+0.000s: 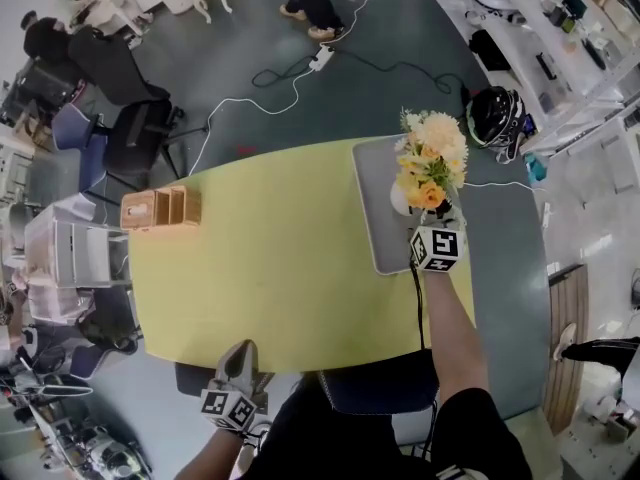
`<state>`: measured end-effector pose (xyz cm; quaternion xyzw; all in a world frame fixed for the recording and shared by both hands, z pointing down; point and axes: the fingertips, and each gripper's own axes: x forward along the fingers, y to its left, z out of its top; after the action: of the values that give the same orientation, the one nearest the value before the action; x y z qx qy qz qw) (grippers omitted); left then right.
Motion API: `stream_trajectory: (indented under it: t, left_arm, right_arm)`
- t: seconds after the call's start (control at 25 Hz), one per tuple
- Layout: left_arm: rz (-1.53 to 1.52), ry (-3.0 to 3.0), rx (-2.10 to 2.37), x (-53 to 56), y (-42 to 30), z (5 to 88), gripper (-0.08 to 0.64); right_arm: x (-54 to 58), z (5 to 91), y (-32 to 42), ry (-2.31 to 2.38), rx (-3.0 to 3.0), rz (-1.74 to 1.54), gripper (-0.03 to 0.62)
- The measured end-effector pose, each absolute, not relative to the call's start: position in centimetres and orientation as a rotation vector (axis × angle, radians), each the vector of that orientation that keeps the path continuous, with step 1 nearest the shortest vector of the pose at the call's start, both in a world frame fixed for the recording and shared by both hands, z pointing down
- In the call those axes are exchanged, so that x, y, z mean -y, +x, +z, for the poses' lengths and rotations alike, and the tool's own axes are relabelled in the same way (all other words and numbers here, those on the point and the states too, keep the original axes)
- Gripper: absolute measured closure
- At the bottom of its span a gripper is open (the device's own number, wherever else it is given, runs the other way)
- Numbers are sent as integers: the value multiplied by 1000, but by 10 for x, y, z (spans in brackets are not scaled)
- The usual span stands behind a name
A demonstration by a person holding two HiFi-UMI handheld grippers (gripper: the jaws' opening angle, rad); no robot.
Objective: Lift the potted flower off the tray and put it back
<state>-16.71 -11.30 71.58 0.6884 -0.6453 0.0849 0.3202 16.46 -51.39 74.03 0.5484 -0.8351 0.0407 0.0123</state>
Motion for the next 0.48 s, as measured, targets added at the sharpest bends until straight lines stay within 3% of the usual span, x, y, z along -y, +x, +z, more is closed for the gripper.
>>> stream_trajectory:
  t: [0.48]
  left_arm:
    - [250, 1763, 1678, 102, -153, 747, 552]
  right_arm:
    - [515, 778, 163, 1675, 2613, 72, 350]
